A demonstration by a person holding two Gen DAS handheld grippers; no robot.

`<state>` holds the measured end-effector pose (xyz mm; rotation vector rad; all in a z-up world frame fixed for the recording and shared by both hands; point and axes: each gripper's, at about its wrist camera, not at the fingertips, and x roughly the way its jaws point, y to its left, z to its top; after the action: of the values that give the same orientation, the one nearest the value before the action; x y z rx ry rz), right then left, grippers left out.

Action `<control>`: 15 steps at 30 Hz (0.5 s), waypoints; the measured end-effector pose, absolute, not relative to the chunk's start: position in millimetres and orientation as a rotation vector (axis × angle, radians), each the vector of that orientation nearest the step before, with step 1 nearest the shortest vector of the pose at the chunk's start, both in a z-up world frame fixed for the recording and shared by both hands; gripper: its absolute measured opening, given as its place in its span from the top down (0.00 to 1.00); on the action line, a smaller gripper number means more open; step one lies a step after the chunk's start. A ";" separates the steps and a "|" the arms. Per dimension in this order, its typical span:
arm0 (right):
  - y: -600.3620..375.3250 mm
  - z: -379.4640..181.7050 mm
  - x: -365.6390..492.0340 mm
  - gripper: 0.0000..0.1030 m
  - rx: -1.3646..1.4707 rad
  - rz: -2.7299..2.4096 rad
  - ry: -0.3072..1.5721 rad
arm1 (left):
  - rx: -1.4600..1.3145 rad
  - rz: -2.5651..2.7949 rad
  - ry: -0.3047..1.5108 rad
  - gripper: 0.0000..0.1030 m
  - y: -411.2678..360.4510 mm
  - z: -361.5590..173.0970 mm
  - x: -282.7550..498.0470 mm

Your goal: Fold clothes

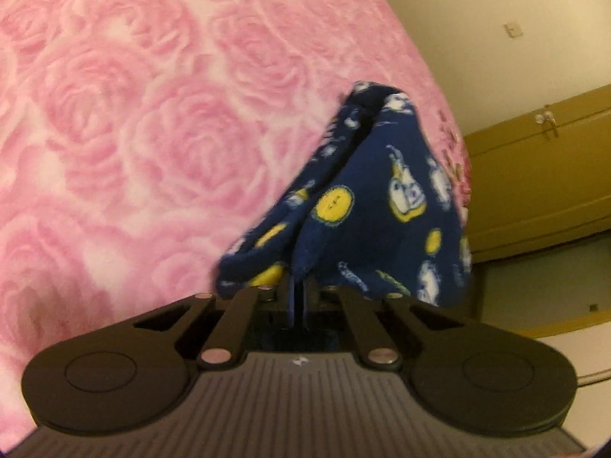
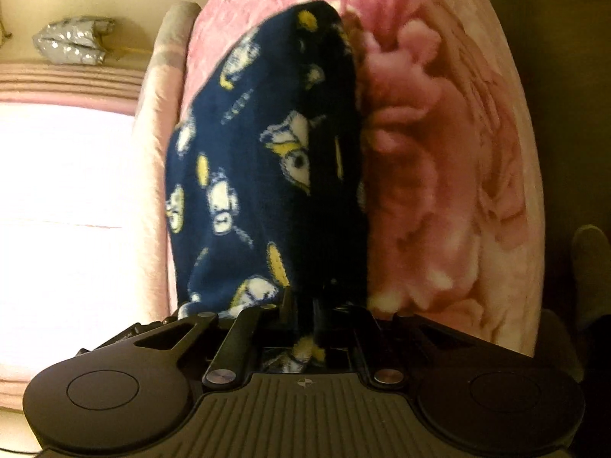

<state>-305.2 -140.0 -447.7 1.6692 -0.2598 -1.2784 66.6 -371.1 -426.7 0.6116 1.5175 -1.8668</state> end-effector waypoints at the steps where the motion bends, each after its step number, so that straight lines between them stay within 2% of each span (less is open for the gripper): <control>1: -142.4 -446.6 -304.2 0.95 1.665 -1.276 -0.242 | 0.622 -1.866 1.511 0.96 -372.7 -423.3 65.5; 2: -143.8 -443.5 -304.4 0.93 1.656 -1.276 -0.218 | 0.633 -1.866 1.504 0.94 -374.5 -419.5 64.3; 3: -145.2 -439.5 -305.1 0.70 1.645 -1.278 -0.190 | 0.647 -1.876 1.495 0.90 -377.2 -413.2 64.4; 4: -146.5 -433.2 -306.1 0.55 1.630 -1.294 -0.151 | 0.660 -1.887 1.485 0.89 -380.1 -406.6 64.6; 5: -146.9 -426.8 -307.3 0.32 1.609 -1.330 -0.118 | 0.657 -1.899 1.478 0.86 -383.6 -400.2 66.4; 7: -145.5 -414.3 -318.8 0.32 1.553 -1.384 -0.120 | 0.623 -1.912 1.472 0.66 -393.9 -386.4 71.3; 9: -149.6 -409.9 -330.9 0.32 1.539 -1.419 -0.176 | 0.590 -1.929 1.456 0.61 -408.3 -380.2 66.6; 14: -180.3 -414.7 -369.0 0.32 1.517 -1.451 -0.297 | 0.598 -1.994 1.491 0.58 -441.9 -399.3 19.3; 15: -185.5 -418.0 -373.4 0.32 1.507 -1.445 -0.305 | 0.608 -2.002 1.501 0.64 -445.6 -405.0 12.9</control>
<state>-373.4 -185.5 -418.0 1.5072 -0.3050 -1.4452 12.9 -445.6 -405.0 0.6076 1.5013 -2.0017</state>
